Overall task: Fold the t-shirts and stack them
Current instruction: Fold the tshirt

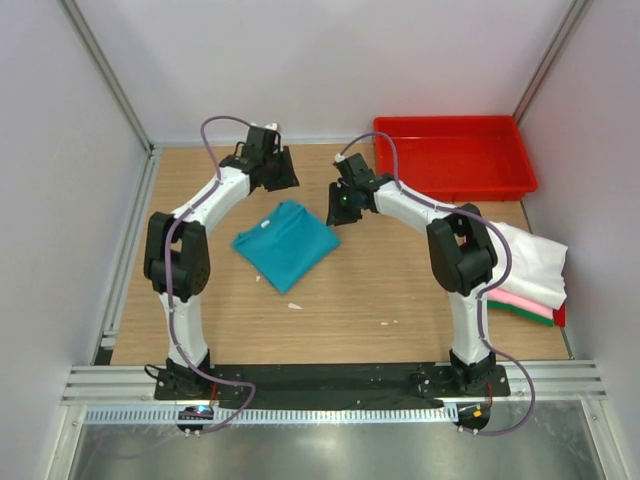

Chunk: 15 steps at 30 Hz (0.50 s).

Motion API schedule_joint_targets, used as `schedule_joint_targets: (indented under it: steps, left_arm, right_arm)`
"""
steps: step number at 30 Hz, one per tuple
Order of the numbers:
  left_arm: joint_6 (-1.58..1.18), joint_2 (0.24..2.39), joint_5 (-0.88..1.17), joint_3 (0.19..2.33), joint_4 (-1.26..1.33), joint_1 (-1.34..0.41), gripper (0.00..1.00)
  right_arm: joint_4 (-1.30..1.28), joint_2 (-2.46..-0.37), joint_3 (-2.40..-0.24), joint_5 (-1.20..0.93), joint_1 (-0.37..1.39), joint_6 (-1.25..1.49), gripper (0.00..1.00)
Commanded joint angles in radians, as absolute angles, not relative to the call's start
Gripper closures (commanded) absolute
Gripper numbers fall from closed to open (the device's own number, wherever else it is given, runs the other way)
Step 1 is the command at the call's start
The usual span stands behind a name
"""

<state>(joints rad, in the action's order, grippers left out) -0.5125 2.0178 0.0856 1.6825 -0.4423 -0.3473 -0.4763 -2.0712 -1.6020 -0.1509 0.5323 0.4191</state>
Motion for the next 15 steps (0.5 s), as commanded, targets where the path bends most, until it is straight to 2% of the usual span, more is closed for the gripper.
schedule_joint_targets:
  steps: [1, 9, 15]
  left_arm:
    - [-0.523, 1.924, 0.165, 1.657, -0.420, -0.347, 0.63]
    - [-0.569, 1.953, 0.255, 1.585, -0.379, -0.383, 0.81]
    - [-0.571, 1.989, 0.253, 1.574, -0.362, -0.407, 0.85]
  right_arm:
    - [-0.430, -2.083, -1.615, -0.169, 0.534, 0.434, 0.72]
    - [-0.410, -2.069, -1.551, -0.186, 0.534, 0.433, 0.80]
    - [-0.411, -2.068, -1.526, -0.176, 0.535, 0.426, 0.88]
